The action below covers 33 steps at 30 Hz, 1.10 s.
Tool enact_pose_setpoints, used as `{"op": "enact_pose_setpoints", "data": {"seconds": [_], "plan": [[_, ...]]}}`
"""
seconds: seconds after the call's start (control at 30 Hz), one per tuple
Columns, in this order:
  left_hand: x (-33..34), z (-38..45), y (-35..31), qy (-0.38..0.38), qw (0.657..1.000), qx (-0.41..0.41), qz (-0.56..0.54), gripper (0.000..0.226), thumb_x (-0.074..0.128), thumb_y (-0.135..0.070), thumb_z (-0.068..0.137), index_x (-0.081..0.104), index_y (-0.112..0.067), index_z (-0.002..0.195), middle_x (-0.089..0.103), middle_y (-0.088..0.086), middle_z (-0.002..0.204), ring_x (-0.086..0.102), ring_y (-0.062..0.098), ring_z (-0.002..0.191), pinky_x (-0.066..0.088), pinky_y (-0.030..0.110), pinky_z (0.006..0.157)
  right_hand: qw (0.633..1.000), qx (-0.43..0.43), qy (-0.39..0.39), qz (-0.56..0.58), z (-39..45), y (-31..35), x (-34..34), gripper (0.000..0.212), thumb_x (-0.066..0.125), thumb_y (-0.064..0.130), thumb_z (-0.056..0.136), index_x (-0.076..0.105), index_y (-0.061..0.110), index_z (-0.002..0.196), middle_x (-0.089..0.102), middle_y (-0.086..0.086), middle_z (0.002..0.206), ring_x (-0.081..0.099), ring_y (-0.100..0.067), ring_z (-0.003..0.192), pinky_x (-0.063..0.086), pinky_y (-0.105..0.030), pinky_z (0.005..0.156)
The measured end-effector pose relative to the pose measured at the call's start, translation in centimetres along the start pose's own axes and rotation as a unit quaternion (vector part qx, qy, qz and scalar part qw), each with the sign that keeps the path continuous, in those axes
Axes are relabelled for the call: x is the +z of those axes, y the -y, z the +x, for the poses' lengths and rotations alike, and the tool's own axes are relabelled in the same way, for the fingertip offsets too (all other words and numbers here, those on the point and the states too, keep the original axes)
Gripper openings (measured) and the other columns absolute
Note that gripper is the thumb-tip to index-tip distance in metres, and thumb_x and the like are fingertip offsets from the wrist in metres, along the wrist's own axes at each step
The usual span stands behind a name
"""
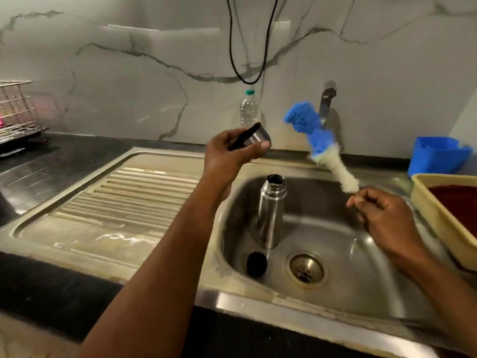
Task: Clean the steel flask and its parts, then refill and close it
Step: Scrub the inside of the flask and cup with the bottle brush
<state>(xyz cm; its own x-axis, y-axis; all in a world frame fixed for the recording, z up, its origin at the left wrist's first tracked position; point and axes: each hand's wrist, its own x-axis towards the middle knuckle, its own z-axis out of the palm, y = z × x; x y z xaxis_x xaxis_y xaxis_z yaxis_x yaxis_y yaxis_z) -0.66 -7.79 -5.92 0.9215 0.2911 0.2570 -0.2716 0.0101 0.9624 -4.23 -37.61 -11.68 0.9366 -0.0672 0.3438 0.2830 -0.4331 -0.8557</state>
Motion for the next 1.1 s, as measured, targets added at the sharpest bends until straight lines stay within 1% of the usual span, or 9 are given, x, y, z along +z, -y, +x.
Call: {"op": "enact_pose_setpoints", "data": {"seconds": [0.1, 0.2, 0.3, 0.43, 0.53, 0.7, 0.87, 1.03, 1.1], "plan": [[3.1, 0.6, 0.6, 0.033, 0.996, -0.008, -0.078, 0.079, 0.099, -0.034, 0.064, 0.069, -0.009, 0.133, 0.070, 0.021, 0.129, 0.073, 0.031, 0.114, 0.060, 0.038, 0.087, 0.999, -0.045, 0.010, -0.009, -0.1, 0.0, 0.0, 0.023, 0.060, 0.012, 0.100, 0.069, 0.021, 0.081, 0.061, 0.006, 0.065, 0.050, -0.005, 0.056, 0.039, -0.031, 0.058], [4.8, 0.7, 2.1, 0.038, 0.992, -0.016, -0.118, 0.066, 0.094, -0.022, 0.078, 0.064, -0.008, 0.136, 0.067, 0.019, 0.133, 0.075, 0.029, 0.112, 0.061, 0.046, 0.095, 0.997, -0.059, 0.021, -0.049, -0.2, -0.2, 0.2, 0.022, 0.060, 0.019, 0.102, 0.068, 0.028, 0.084, 0.065, 0.009, 0.076, 0.057, -0.007, 0.065, 0.043, -0.031, 0.060], [5.5, 0.5, 2.5, 0.060, 0.986, -0.031, -0.155, 0.074, 0.089, -0.024, 0.070, 0.062, -0.007, 0.136, 0.066, 0.018, 0.134, 0.075, 0.028, 0.111, 0.061, 0.046, 0.098, 0.995, -0.070, 0.020, -0.068, -0.4, -0.3, 0.2, 0.020, 0.058, 0.024, 0.103, 0.069, 0.033, 0.089, 0.069, 0.006, 0.083, 0.060, -0.011, 0.078, 0.049, -0.033, 0.068], [5.2, 0.1, 2.7, 0.095, 0.972, -0.063, -0.208, 0.065, 0.083, -0.021, 0.074, 0.062, 0.003, 0.130, 0.072, 0.016, 0.115, 0.074, 0.030, 0.109, 0.061, 0.042, 0.096, 0.991, -0.085, 0.038, -0.099, -0.7, -0.3, 0.3, 0.018, 0.055, 0.027, 0.103, 0.067, 0.031, 0.091, 0.063, 0.005, 0.071, 0.057, -0.011, 0.066, 0.045, -0.030, 0.058], [5.2, -0.2, 2.7, 0.116, 0.964, -0.075, -0.229, 0.054, 0.081, -0.023, 0.076, 0.066, 0.002, 0.122, 0.076, 0.018, 0.114, 0.074, 0.030, 0.108, 0.062, 0.037, 0.092, 0.990, -0.087, 0.007, -0.115, -0.8, -0.2, 0.7, 0.017, 0.057, 0.025, 0.102, 0.067, 0.030, 0.089, 0.061, 0.011, 0.067, 0.053, -0.003, 0.057, 0.038, -0.016, 0.050], [5.3, -0.2, 2.6, 0.134, 0.951, -0.085, -0.265, 0.047, 0.077, -0.021, 0.079, 0.066, 0.003, 0.118, 0.072, 0.026, 0.125, 0.073, 0.033, 0.109, 0.062, 0.041, 0.096, 0.983, -0.099, -0.016, -0.154, -0.9, -0.2, 0.8, 0.014, 0.058, 0.026, 0.101, 0.066, 0.031, 0.091, 0.061, 0.005, 0.068, 0.057, -0.011, 0.061, 0.047, -0.031, 0.052], [5.3, -0.2, 2.9, 0.157, 0.948, -0.093, -0.262, 0.053, 0.078, -0.021, 0.078, 0.065, 0.002, 0.124, 0.071, 0.025, 0.128, 0.073, 0.034, 0.114, 0.062, 0.041, 0.097, 0.984, -0.091, -0.028, -0.152, -0.6, -0.3, 0.5, 0.014, 0.057, 0.028, 0.100, 0.067, 0.028, 0.089, 0.061, 0.006, 0.069, 0.056, -0.011, 0.060, 0.047, -0.031, 0.054], [5.3, -0.1, 2.8, 0.157, 0.941, -0.086, -0.286, 0.030, 0.076, -0.015, 0.078, 0.066, -0.001, 0.103, 0.074, 0.021, 0.114, 0.076, 0.029, 0.104, 0.063, 0.040, 0.093, 0.979, -0.106, -0.010, -0.172, -1.0, -0.1, 0.7, 0.012, 0.058, 0.028, 0.100, 0.065, 0.029, 0.090, 0.062, 0.006, 0.073, 0.058, -0.012, 0.063, 0.053, -0.036, 0.057], [5.3, -0.2, 2.8, 0.148, 0.944, -0.089, -0.281, 0.038, 0.076, -0.017, 0.078, 0.067, 0.000, 0.111, 0.073, 0.024, 0.123, 0.074, 0.032, 0.110, 0.062, 0.041, 0.096, 0.981, -0.096, -0.017, -0.169, -0.9, -0.2, 0.7, 0.015, 0.059, 0.026, 0.100, 0.064, 0.031, 0.087, 0.061, 0.005, 0.071, 0.058, -0.013, 0.063, 0.052, -0.039, 0.058]]}}
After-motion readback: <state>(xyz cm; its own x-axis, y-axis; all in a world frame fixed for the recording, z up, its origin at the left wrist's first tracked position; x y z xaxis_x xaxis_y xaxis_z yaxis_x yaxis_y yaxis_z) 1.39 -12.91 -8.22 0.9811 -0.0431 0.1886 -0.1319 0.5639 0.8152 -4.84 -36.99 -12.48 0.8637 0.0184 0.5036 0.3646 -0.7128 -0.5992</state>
